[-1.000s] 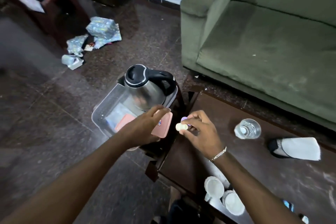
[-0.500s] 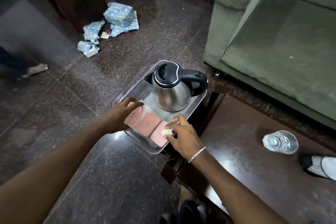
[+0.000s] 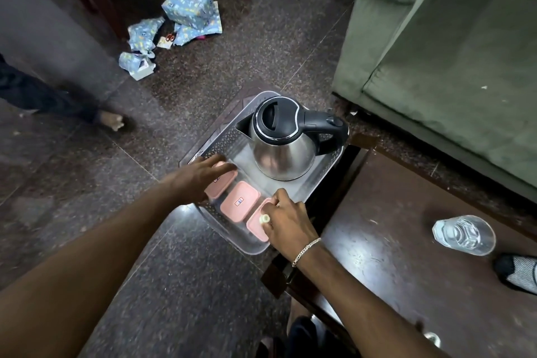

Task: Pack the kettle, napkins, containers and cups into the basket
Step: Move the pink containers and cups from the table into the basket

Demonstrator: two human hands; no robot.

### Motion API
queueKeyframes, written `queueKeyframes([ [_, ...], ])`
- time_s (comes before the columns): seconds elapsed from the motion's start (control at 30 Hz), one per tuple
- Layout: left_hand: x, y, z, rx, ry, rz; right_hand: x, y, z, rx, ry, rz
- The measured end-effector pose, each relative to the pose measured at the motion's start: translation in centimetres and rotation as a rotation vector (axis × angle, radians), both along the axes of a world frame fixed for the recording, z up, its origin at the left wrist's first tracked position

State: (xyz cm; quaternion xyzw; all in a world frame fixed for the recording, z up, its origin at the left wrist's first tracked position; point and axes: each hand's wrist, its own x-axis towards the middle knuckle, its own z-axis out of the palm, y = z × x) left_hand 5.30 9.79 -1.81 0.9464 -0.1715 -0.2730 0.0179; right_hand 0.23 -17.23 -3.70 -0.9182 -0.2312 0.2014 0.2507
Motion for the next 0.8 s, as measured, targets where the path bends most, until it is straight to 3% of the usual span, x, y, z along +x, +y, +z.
queueKeyframes([
  [0.5,0.1,1.0,-0.4,0.092,0.006,-0.092,-0.1,0.0,-0.5,0.005,0.030,0.046],
  [0.8,-1.0,-1.9,4.4,0.030,-0.166,-0.180,-0.2,-5.0,1.2,0.142,0.015,-0.108],
])
